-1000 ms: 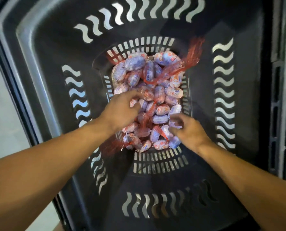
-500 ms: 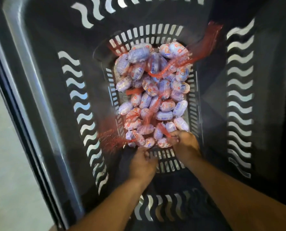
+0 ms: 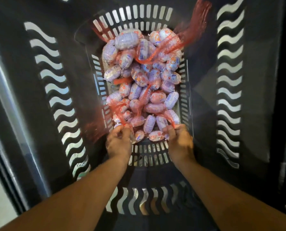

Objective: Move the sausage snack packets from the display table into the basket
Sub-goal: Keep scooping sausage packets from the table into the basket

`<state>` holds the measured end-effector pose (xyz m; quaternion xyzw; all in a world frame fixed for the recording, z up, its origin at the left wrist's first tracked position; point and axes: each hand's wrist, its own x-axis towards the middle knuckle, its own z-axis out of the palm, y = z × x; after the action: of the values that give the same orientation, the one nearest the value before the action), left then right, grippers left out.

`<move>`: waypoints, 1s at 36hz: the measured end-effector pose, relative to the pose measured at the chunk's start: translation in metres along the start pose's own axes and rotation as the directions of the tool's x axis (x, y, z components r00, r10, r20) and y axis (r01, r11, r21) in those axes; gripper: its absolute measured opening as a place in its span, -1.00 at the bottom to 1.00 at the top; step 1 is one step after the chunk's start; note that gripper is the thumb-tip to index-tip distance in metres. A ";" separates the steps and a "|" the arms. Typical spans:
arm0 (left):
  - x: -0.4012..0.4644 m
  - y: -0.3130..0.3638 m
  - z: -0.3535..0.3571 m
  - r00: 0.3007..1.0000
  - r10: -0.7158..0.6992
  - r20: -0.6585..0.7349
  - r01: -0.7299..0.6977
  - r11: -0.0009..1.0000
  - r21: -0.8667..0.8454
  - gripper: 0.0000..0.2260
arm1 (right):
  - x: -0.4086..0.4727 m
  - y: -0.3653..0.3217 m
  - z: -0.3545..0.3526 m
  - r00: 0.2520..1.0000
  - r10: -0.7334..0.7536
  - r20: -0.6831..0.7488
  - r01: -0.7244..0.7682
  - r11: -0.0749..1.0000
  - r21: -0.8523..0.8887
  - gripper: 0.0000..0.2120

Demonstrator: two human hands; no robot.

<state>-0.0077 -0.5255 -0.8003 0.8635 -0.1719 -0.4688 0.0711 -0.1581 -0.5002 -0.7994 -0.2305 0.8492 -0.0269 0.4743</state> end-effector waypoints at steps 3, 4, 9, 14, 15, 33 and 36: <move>-0.001 0.001 -0.004 0.990 0.137 -0.020 -0.138 0.991 0.001 -0.70 | -0.004 -0.002 0.002 0.999 -0.009 -0.042 0.014 0.995 0.102 -0.75; -0.003 0.003 -0.007 0.985 0.171 -0.033 -0.171 0.985 0.000 -0.72 | -0.007 -0.003 0.001 0.998 -0.016 -0.053 0.023 0.991 0.135 -0.76; -0.004 0.009 -0.028 0.974 0.225 -0.010 -0.224 0.967 -0.120 -0.81 | -0.021 -0.009 -0.013 0.996 -0.009 -0.088 0.019 0.993 0.116 -0.79; -0.020 0.021 -0.060 0.957 0.281 0.079 -0.274 0.958 -0.085 -0.78 | -0.053 -0.025 -0.031 1.000 -0.011 -0.015 0.013 0.990 0.139 -0.81; -0.026 0.025 -0.066 0.947 0.305 0.098 -0.297 0.951 -0.087 -0.78 | -0.060 -0.028 -0.035 1.000 -0.004 -0.017 0.006 0.988 0.155 -0.80; -0.169 0.157 -0.212 0.828 0.549 0.116 -0.556 0.830 0.046 -0.83 | -0.223 -0.122 -0.165 0.963 -0.220 -0.155 0.252 0.939 0.235 -0.81; -0.181 0.164 -0.221 0.810 0.569 0.140 -0.579 0.814 0.042 -0.85 | -0.238 -0.134 -0.172 0.951 -0.250 -0.182 0.291 0.922 0.254 -0.80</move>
<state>0.0479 -0.6209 -0.4901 0.7434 -0.4478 -0.4693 0.1628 -0.1442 -0.5505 -0.4810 -0.2745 0.8292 -0.2279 0.4303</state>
